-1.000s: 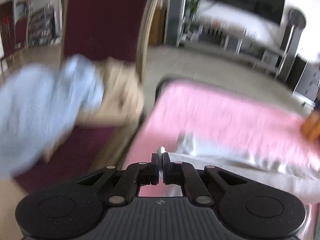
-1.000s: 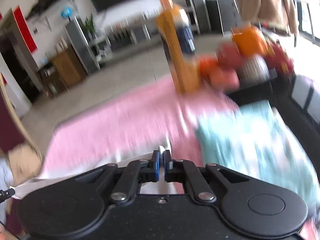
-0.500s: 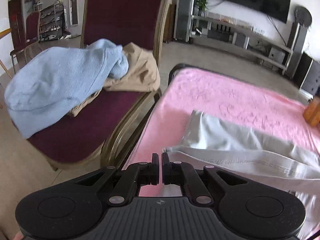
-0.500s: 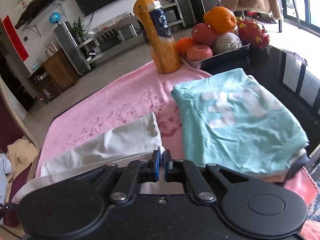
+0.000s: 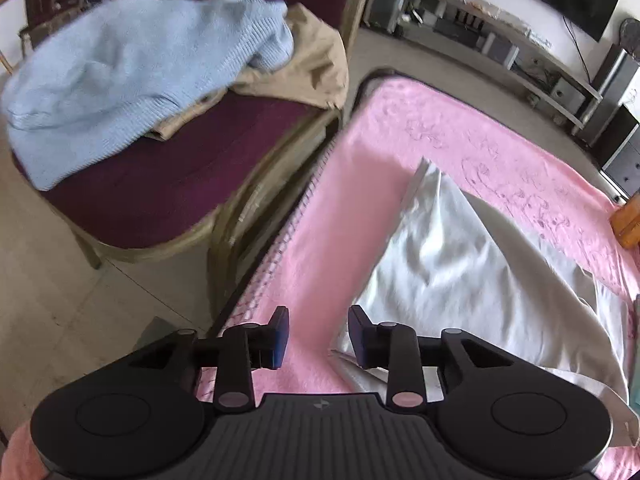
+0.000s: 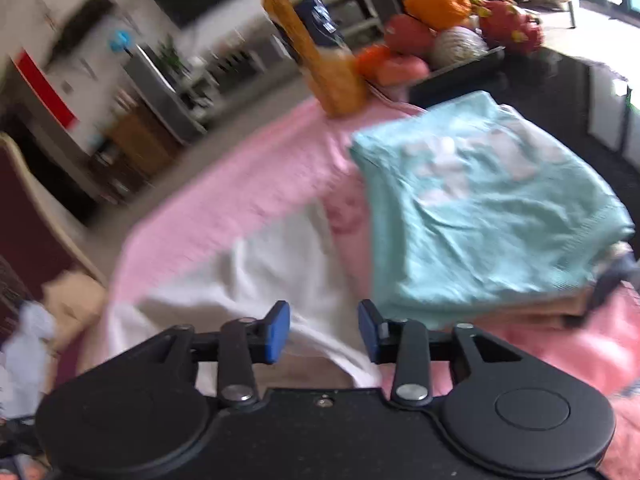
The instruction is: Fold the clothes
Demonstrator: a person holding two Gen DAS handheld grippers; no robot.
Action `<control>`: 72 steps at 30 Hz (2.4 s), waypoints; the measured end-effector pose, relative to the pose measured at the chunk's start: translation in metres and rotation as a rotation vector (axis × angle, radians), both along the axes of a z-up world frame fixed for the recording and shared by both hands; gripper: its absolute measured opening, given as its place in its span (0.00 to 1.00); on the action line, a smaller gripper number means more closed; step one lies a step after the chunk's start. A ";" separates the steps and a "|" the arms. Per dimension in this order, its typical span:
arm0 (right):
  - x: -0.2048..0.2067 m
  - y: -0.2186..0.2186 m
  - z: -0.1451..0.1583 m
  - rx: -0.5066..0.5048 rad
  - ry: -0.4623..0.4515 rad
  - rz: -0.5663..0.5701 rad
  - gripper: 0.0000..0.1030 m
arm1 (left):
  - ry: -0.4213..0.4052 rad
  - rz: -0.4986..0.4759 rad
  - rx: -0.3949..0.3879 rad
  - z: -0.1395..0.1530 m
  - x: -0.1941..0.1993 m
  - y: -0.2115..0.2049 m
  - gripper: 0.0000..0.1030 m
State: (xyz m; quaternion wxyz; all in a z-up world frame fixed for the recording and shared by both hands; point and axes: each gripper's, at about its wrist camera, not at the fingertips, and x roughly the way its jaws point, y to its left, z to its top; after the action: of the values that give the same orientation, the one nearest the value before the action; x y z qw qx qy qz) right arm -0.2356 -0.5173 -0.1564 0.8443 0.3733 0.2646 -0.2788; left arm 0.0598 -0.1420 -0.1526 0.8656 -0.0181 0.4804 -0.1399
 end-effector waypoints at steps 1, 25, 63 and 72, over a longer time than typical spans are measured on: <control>0.000 -0.002 -0.003 0.009 -0.019 0.006 0.37 | 0.024 0.000 -0.008 -0.005 0.003 -0.001 0.31; -0.001 -0.017 -0.038 0.182 0.050 -0.040 0.29 | 0.137 -0.059 -0.040 -0.036 0.016 -0.023 0.20; -0.020 -0.016 -0.079 0.464 0.008 -0.119 0.28 | 0.246 0.067 -0.180 -0.044 0.024 0.011 0.25; -0.017 -0.014 -0.079 0.447 0.026 -0.102 0.28 | 0.216 0.065 -0.175 -0.042 0.030 0.005 0.08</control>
State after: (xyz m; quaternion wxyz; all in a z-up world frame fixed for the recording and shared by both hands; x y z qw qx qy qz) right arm -0.2525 -0.5318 -0.2353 0.7218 0.5606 0.3115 -0.2604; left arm 0.0899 -0.1372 -0.1948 0.8080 -0.1242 0.5560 -0.1505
